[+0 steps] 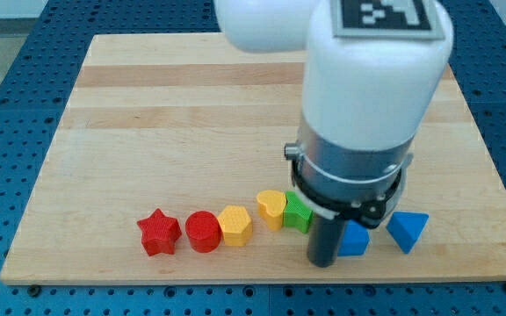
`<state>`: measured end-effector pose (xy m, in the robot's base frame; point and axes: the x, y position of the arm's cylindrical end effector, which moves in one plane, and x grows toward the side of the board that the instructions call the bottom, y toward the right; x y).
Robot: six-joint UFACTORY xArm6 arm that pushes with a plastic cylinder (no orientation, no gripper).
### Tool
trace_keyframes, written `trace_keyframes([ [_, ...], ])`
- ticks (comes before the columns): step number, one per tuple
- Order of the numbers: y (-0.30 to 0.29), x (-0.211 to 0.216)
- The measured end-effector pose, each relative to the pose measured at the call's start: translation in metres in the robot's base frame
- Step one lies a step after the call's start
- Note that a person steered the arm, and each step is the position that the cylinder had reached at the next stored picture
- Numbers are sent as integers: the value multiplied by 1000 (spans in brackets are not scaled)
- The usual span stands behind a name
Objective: Place the blue cube to the left of blue triangle
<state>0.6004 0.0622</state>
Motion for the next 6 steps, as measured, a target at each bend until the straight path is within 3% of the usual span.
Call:
trace_keyframes([
  [6,41,-8],
])
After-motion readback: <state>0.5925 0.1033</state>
